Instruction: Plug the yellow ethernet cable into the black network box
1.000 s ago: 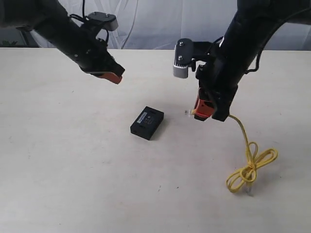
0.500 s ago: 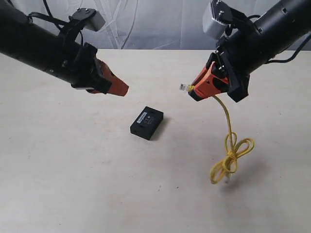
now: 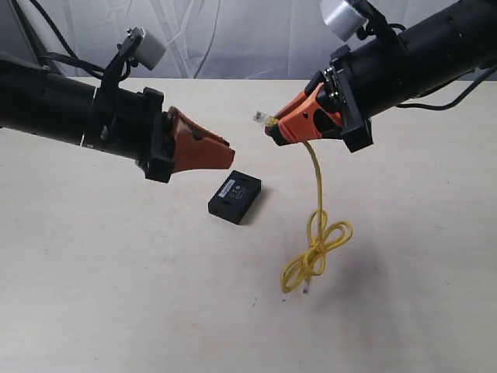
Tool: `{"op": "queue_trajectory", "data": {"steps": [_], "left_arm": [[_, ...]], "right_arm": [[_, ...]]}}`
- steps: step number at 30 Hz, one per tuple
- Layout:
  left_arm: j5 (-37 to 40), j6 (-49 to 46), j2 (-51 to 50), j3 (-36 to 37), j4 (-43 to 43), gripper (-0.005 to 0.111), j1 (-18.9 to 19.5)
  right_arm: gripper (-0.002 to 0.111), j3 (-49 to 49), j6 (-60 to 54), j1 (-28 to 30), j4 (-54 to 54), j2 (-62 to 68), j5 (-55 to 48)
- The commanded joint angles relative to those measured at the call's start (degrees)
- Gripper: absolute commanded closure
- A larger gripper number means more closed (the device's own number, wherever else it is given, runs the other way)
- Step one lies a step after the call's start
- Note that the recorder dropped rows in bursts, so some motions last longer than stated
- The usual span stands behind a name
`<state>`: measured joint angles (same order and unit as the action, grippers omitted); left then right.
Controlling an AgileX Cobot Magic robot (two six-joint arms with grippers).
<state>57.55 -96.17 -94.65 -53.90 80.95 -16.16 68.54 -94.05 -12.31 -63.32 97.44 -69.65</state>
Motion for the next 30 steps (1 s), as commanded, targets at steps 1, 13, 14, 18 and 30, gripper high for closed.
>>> {"op": "queue_trajectory", "data": {"steps": [1, 13, 14, 18, 30], "left_arm": [[1.08, -9.06, 0.27, 0.88, 2.18, 0.056, -1.80], [-8.58, -16.88, -1.38, 0.88, 19.00, 0.038, -7.43], [-7.90, -16.88, -1.75, 0.88, 19.00, 0.038, -7.43], [-5.04, -16.64, -3.79, 0.88, 19.00, 0.038, -7.53], [-8.61, -16.88, -5.09, 0.24, 19.00, 0.034, -9.17]], "right_arm": [[0.109, -0.22, -0.40, 0.28, -5.71, -0.52, -0.31], [0.109, -0.22, 1.31, 0.28, -12.05, -0.52, -0.31], [0.109, -0.22, 1.56, 0.28, -12.66, -0.52, -0.31], [0.109, -0.22, 1.65, 0.28, -14.06, -0.52, -0.31], [0.109, -0.22, 4.07, 0.18, -19.48, 0.64, -0.31]]}}
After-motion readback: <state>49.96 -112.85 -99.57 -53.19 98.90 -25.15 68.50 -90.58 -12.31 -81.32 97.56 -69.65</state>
